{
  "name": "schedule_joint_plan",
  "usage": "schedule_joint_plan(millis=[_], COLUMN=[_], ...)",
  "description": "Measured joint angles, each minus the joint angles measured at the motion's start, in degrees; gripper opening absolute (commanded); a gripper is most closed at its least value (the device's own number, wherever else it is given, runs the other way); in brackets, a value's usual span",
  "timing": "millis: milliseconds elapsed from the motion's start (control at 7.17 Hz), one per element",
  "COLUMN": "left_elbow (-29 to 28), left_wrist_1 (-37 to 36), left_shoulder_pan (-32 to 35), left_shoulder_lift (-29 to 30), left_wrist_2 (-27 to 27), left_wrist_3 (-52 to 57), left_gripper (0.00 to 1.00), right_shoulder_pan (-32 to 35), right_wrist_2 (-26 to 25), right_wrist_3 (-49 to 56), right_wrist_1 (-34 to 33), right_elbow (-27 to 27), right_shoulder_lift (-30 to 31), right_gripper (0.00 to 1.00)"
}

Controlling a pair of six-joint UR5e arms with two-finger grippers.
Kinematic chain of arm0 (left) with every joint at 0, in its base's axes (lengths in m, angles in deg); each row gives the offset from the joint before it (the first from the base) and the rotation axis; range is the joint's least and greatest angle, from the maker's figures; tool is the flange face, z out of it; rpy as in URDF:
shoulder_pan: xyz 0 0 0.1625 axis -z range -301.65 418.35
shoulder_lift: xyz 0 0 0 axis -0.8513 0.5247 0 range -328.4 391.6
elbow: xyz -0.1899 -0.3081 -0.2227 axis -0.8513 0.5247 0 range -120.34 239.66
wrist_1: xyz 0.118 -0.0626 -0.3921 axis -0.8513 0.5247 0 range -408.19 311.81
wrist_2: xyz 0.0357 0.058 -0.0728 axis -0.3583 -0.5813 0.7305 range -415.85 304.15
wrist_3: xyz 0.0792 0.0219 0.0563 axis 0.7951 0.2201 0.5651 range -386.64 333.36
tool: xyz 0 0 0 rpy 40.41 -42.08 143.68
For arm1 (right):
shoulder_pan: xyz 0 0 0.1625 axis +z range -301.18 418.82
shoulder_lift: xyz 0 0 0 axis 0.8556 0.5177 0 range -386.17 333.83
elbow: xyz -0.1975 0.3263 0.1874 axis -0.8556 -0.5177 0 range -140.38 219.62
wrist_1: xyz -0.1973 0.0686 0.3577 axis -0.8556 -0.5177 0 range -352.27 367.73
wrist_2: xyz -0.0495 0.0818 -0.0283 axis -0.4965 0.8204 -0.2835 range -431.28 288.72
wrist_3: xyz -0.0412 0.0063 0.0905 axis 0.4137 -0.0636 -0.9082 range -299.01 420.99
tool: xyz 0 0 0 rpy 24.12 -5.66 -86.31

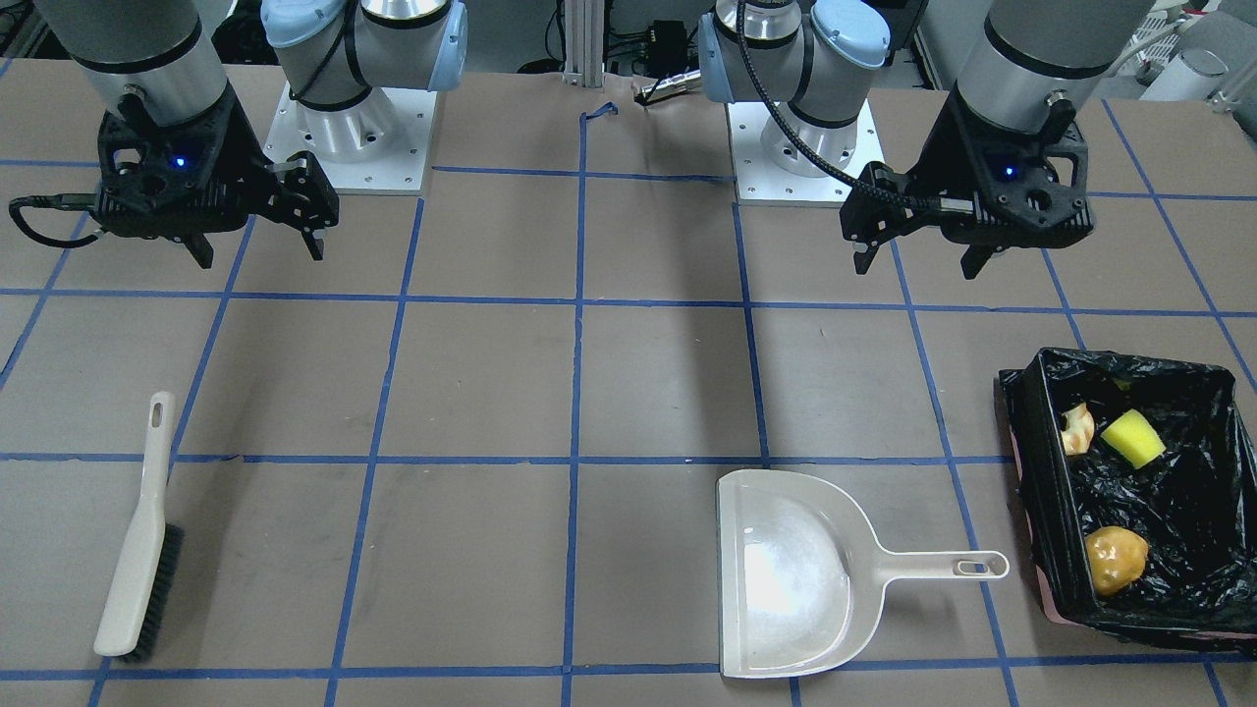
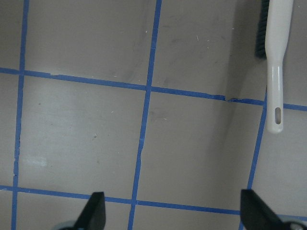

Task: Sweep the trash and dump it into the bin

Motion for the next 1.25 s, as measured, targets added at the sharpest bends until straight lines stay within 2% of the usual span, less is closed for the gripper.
schedule_joint_plan(millis=[1255], left_elbow=[0.94], left_wrist_1=[-0.17], left_shoulder_pan=[0.05], left_shoulder_lift=[-1.01], left_wrist_2=[0.09], left_wrist_3=[1.37], left_gripper=[1.0], right_shoulder_pan=[0.01], right_wrist_2=[0.04], right_wrist_3=[-0.02], right_wrist_1=[0.05], right_elbow=[0.16], right_shoulder_lift=[0.02], right_gripper=[1.0])
